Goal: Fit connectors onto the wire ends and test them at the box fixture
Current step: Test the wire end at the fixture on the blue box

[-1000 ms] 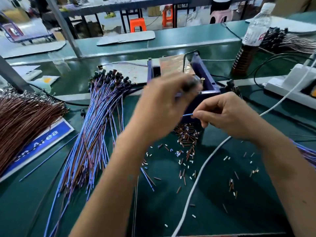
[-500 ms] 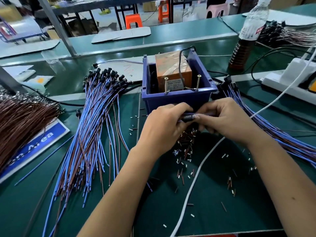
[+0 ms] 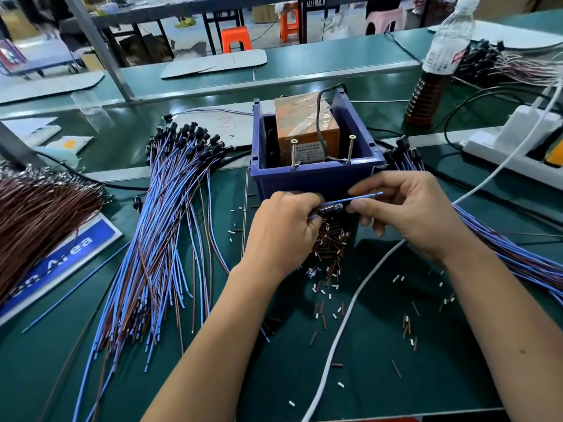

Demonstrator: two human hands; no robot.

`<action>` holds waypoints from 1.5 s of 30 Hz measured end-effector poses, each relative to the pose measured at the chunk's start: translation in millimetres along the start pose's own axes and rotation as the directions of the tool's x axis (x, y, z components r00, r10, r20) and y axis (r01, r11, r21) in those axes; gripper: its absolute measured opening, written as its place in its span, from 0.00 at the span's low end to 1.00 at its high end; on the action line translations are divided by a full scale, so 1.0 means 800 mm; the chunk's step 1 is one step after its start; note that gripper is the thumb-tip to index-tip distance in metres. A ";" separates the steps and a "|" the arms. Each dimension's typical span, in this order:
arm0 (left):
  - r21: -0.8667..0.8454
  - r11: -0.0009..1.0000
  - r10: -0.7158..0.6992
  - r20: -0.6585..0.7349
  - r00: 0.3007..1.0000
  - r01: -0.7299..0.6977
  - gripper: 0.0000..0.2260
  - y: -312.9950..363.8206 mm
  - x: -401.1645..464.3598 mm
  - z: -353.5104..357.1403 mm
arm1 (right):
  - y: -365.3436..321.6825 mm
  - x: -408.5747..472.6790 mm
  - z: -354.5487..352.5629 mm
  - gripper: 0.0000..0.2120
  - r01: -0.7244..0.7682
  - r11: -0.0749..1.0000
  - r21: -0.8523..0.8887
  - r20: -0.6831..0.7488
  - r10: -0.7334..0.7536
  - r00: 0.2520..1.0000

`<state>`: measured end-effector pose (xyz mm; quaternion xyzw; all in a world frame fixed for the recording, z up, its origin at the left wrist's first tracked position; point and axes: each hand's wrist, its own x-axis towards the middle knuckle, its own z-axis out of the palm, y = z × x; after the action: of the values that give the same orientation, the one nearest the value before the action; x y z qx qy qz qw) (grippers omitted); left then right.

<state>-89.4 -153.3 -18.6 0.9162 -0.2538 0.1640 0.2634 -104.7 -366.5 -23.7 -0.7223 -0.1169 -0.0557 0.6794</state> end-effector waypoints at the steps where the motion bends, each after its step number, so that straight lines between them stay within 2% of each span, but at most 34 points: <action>1: 0.001 1.000 -0.006 0.001 1.000 0.006 0.04 0.000 0.000 0.000 | 0.000 -0.001 0.000 0.13 0.011 1.000 -0.002 0.009 -0.011 1.000; 5: 0.010 1.000 -0.030 0.012 0.999 0.030 0.05 0.000 0.000 0.001 | 0.000 -0.001 -0.001 0.13 0.051 0.999 0.006 0.028 -0.051 0.998; 12: 0.037 0.995 -0.092 -0.019 0.996 0.093 0.08 0.002 -0.003 0.004 | 0.003 0.002 -0.007 0.05 0.103 0.994 0.042 -0.032 -0.102 0.994; 16: -0.142 0.990 -0.034 -0.091 0.995 0.021 0.10 0.010 -0.002 0.006 | 0.005 0.003 -0.001 0.03 0.089 0.995 0.034 -0.044 -0.088 0.995; 21: -0.380 0.924 0.006 -0.064 0.998 -0.030 0.16 0.021 -0.004 0.010 | 0.004 0.001 0.009 0.04 0.078 0.997 0.023 0.005 -0.079 0.997; 30: -0.336 0.942 -0.020 -0.085 0.996 -0.010 0.07 0.017 -0.003 0.015 | 0.004 0.001 0.014 0.04 0.098 0.993 -0.068 -0.013 -0.099 0.995; 34: -0.355 0.935 -0.021 -0.100 0.995 -0.016 0.08 0.018 -0.002 0.013 | 0.005 0.002 0.013 0.05 0.108 0.990 -0.091 -0.017 -0.110 0.994; 40: -0.381 0.925 -0.041 -0.122 0.992 -0.008 0.07 0.018 -0.001 0.016 | 0.012 0.004 0.012 0.11 0.145 0.968 -0.204 -0.045 -0.158 0.986; 45: -0.460 0.887 -0.089 -0.076 0.993 0.044 0.08 0.012 0.000 0.017 | 0.013 0.003 0.018 0.12 0.164 0.956 -0.243 -0.056 -0.182 0.982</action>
<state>-92.1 -167.8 -25.8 0.8278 -0.2406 0.1340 0.4887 -100.8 -352.2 -34.2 -0.7825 -0.1458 -0.1565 0.5847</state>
